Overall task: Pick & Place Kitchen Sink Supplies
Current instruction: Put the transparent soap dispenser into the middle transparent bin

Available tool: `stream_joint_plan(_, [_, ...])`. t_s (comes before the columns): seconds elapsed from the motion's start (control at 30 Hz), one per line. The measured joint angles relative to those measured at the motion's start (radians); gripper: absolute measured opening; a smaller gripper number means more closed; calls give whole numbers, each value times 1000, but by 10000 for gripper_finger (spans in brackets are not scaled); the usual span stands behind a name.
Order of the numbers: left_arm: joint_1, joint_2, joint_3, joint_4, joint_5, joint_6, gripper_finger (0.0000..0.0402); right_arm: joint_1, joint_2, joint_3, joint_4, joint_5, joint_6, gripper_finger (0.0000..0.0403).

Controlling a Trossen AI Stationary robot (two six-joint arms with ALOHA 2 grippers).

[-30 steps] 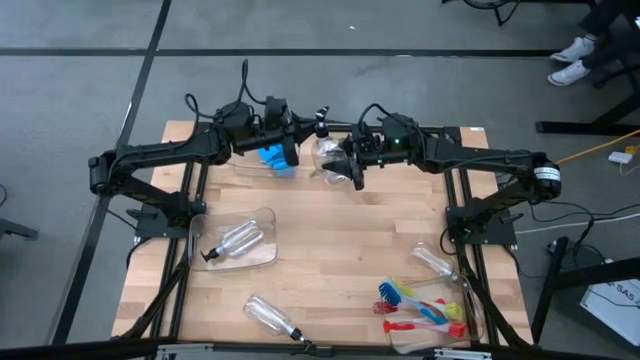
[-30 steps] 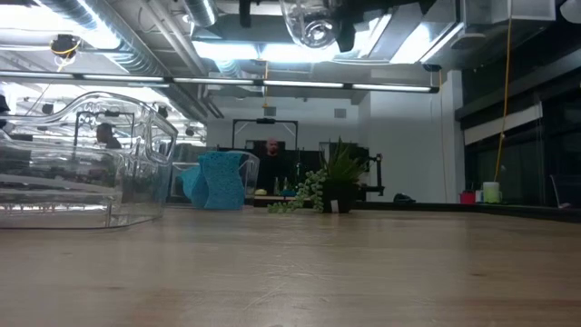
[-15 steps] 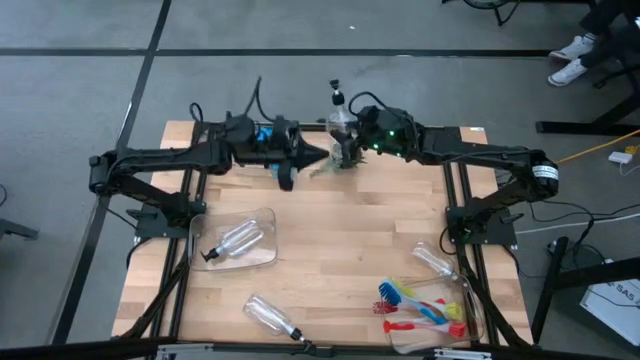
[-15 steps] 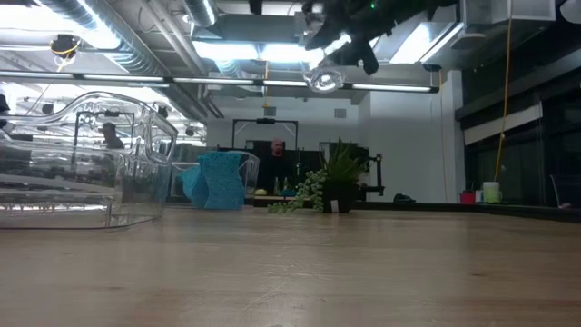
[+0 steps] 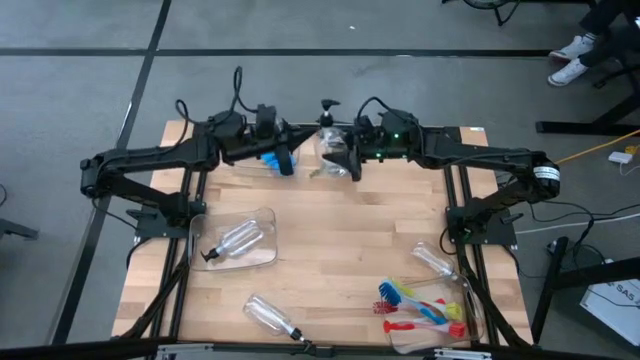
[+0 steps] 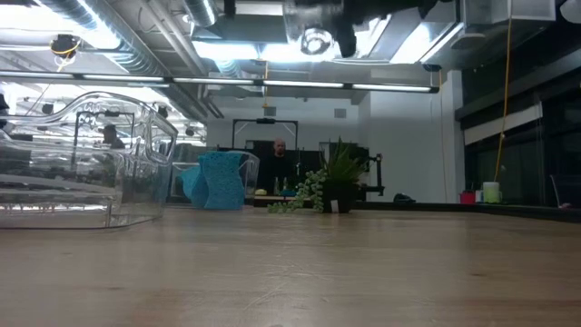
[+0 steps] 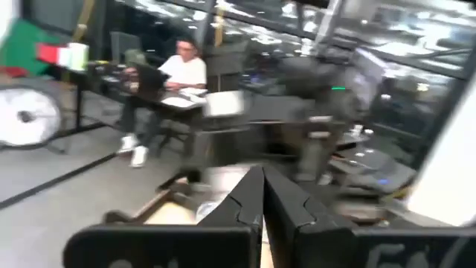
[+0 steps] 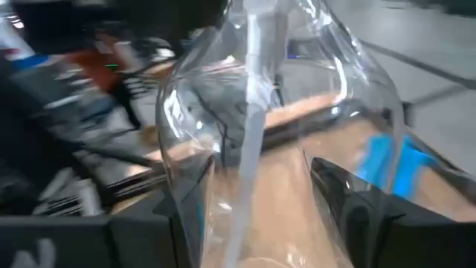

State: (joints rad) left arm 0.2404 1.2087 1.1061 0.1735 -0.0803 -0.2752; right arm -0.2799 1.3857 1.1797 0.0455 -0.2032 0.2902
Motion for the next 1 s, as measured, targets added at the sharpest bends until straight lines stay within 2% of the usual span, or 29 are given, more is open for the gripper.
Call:
stream_joint_plan(0.07, [19,1,0,-2,-4,-1,1,13,0,0,24,-52,-7,216])
stream_joint_plan(0.23, [37,27,0,3,24,-19,1,39,-1,0,40,-105,-10,216])
stream_joint_plan(0.5, [37,71,0,128,98,-39,1,58,12,0,45,-114,-8,216])
stream_joint_plan(0.63, [36,75,0,137,125,-57,2,57,15,0,42,-86,-7,216])
stream_joint_plan(0.8, [16,75,0,137,107,-62,1,51,14,0,35,-73,-10,216])
stream_joint_plan(1.0, [12,74,0,112,82,-80,1,50,13,0,13,19,-14,216])
